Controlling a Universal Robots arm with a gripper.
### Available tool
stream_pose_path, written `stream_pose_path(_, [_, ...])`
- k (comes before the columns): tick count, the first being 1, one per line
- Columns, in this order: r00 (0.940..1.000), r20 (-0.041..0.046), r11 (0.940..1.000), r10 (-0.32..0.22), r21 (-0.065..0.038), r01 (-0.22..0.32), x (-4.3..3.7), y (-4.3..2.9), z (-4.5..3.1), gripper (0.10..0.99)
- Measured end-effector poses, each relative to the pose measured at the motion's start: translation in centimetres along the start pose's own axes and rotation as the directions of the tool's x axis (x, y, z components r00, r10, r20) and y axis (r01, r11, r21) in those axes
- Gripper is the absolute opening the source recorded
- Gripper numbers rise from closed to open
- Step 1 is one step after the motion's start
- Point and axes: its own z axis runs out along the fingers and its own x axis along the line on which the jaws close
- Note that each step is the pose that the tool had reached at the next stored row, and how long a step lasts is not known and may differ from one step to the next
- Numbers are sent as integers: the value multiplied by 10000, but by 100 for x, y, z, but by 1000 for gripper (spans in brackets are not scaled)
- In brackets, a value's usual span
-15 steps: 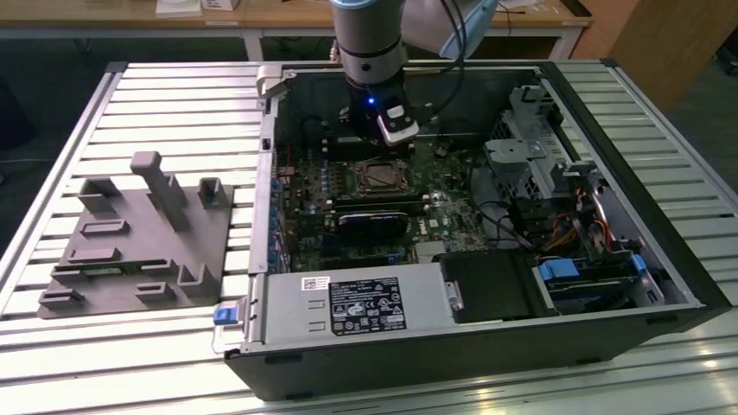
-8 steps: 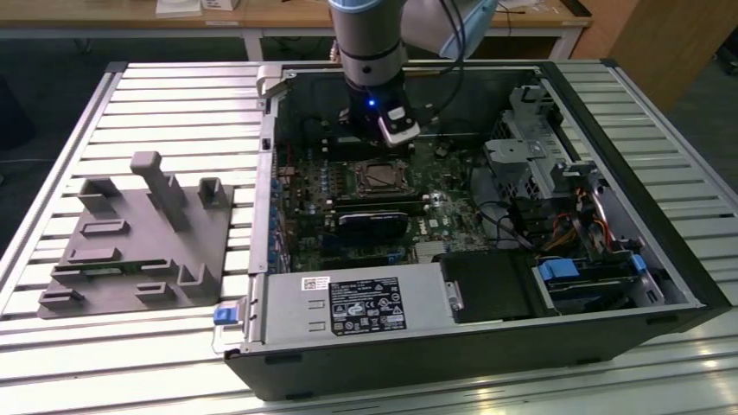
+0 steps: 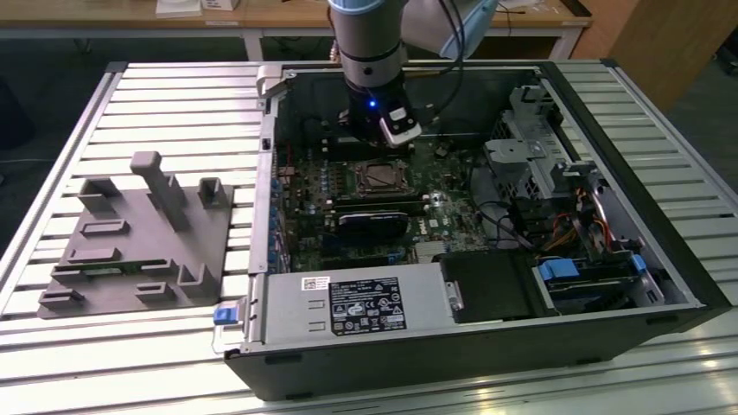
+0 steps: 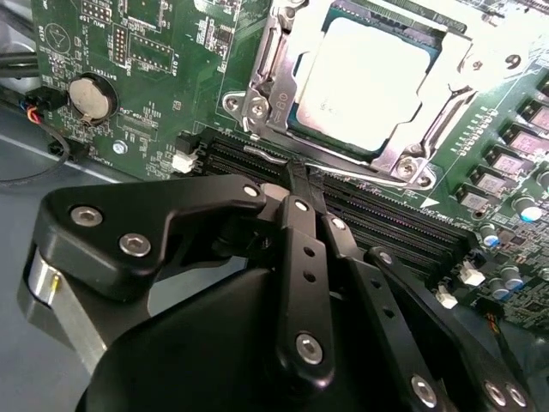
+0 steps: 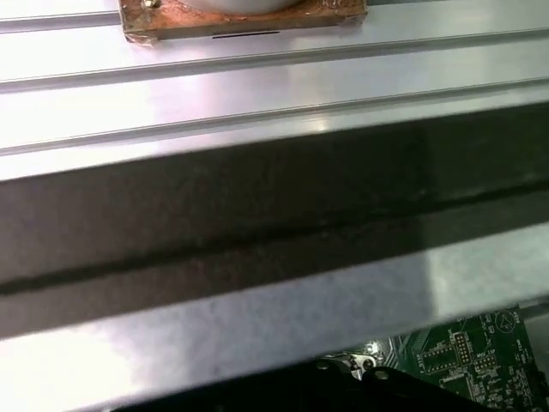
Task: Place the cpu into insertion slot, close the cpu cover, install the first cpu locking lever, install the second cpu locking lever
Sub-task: 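Install the first cpu locking lever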
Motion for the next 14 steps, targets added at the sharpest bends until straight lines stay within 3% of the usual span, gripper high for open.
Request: stream_pose_path(14, [10000, -5, 10000, -39, 18, 39, -14, -38, 46, 106])
